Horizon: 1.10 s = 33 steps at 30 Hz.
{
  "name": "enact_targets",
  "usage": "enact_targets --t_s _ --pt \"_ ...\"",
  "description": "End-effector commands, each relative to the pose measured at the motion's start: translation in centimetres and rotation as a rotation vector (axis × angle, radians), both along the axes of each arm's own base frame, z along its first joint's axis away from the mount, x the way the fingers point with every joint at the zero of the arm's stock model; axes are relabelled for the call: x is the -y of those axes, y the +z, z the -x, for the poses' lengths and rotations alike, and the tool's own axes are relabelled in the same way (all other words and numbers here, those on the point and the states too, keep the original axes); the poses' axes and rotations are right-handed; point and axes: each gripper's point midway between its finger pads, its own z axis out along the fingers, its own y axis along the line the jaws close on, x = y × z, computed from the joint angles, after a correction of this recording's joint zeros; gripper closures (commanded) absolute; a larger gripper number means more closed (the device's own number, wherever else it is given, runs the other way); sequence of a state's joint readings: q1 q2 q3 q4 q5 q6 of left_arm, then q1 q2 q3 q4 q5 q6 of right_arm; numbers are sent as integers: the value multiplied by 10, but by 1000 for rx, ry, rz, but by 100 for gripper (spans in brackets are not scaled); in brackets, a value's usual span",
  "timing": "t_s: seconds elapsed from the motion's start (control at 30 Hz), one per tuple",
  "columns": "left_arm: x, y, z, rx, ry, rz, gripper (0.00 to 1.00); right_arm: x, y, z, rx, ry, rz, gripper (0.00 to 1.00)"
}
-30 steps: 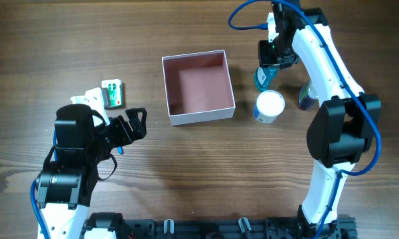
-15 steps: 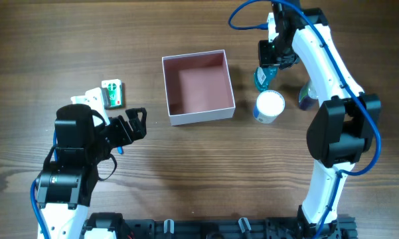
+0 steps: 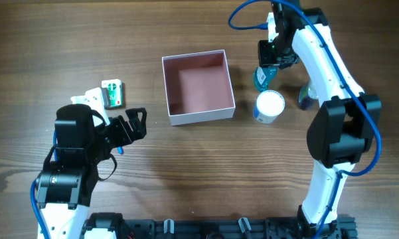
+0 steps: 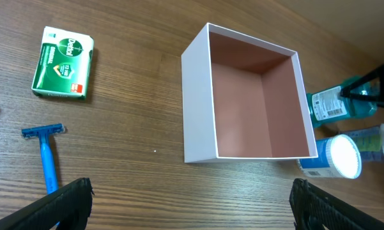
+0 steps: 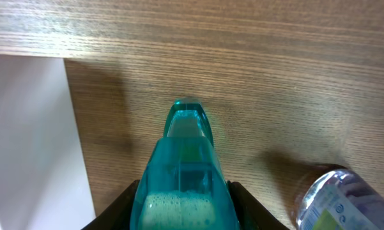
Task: Pack container
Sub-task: 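Lift the mouthwash bottle and lower it into the box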
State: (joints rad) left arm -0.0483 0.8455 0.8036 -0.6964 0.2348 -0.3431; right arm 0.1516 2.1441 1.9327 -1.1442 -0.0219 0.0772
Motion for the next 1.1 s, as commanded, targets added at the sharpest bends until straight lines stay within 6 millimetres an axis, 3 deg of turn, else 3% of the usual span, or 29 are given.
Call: enact_targets --t_s 0.0,0.2,0.33,0.43,0.6,0.83,1.07 --pt "5 9 -1 20 -19 15 0 -4 61 -1 142 5 -24 96" --pt "5 9 -1 19 -19 15 0 -3 114 7 261 4 -44 96" --pt "5 9 -1 20 -19 15 0 -14 147 15 345 23 -65 96" --pt "5 9 -1 20 -19 15 0 -36 171 22 412 55 -95 96" --pt "5 9 -1 19 -19 15 0 -90 200 38 494 100 -162 96" --pt "5 9 -1 19 -19 15 0 -149 193 52 500 -5 -204 96" --pt "5 9 -1 19 -19 15 0 -165 137 39 397 -21 -146 96"
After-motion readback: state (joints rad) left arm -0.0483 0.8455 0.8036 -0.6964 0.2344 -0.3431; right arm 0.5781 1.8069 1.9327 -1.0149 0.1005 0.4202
